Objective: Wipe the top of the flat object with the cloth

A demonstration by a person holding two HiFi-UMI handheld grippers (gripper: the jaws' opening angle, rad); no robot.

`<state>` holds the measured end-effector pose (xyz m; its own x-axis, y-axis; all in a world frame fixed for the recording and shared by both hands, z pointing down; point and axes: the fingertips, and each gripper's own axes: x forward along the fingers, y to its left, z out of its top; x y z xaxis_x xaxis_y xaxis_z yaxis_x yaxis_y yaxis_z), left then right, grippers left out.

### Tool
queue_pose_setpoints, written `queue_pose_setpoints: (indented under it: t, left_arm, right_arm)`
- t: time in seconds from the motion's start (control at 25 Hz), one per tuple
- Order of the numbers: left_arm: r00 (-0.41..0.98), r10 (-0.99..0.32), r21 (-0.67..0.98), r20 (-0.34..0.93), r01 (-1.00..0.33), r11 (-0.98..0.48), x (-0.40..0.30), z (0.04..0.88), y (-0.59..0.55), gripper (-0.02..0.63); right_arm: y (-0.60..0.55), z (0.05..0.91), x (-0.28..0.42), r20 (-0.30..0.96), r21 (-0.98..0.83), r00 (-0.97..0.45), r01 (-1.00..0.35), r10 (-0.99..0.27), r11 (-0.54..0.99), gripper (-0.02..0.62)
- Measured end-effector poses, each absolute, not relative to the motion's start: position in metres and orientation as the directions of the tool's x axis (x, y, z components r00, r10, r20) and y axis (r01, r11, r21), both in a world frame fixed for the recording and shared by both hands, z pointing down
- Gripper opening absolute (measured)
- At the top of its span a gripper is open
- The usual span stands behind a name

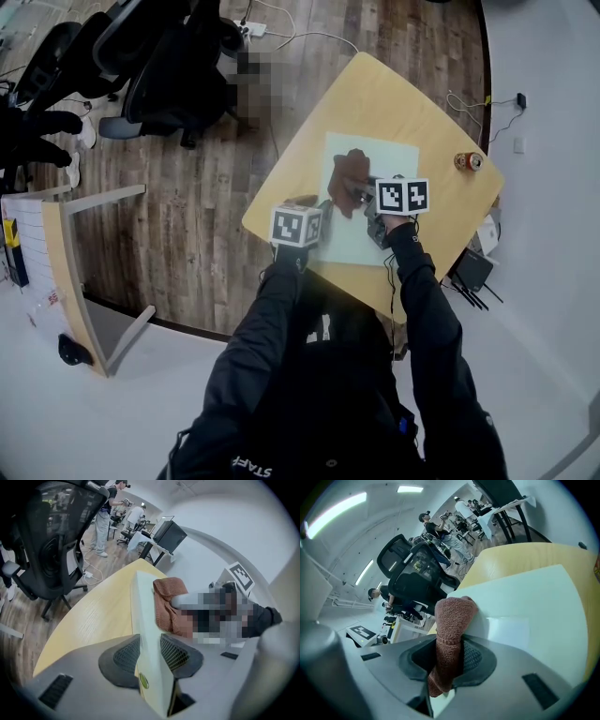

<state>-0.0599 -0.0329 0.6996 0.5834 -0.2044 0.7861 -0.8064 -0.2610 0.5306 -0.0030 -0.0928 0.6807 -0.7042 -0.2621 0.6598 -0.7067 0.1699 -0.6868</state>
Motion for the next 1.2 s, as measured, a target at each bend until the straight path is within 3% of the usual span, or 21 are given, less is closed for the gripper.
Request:
queue_pose_setpoints:
  t: [1.0, 1.2]
  left_arm:
    - [0.558, -0.181, 0.505, 0.810, -0.821, -0.268, -0.057, 0.699, -0.031, 0.149]
    - [0.569, -0.181, 0.517, 0.802, -0.813, -0.267, -0.056, 0.699, -0.032, 0.149]
  right_arm:
    - [-0.066, 0.680, 0.152, 0.754, -0.585, -0.556, -0.811, -0.351, 0.026, 0.111]
    - [-0.065, 0.657, 0.150, 0.735, -0.591, -0.566, -0.804, -0.373, 0.056, 0.109]
